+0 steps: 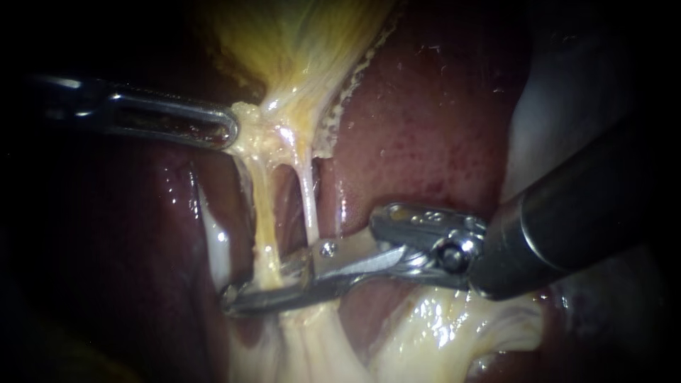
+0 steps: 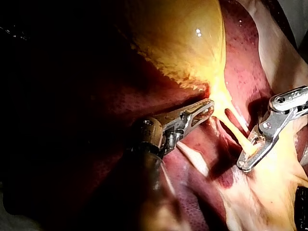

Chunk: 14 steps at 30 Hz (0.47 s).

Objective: Clipping first clip left tube

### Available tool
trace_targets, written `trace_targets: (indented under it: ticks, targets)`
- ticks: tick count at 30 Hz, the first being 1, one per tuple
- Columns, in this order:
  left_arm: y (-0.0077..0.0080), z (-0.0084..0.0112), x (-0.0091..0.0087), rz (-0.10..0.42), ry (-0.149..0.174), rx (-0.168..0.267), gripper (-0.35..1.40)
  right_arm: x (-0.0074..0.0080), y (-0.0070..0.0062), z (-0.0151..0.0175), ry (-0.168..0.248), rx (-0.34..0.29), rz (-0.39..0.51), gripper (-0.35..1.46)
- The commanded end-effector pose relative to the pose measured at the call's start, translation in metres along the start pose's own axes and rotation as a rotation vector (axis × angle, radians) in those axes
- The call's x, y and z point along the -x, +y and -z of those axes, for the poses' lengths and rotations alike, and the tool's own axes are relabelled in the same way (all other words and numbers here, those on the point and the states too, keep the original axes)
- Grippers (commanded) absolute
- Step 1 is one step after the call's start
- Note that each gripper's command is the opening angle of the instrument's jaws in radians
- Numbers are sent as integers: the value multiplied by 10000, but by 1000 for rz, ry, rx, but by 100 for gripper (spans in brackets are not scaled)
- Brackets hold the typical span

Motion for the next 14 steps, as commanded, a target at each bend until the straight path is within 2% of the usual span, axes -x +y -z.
trace_targets:
  ticks: [1, 6, 14]
  targets:
    - [0, 0, 0, 0, 0, 0, -35, 0, 1, 0, -4, -7, 3, -35]
    - [0, 0, 0, 0, 0, 0, -35, 2, 3, 0, -34, -50, 17, -35]
    - [0, -1, 0, 0, 0, 0, -35, 2, 4, 0, -35, -50, 20, -35]
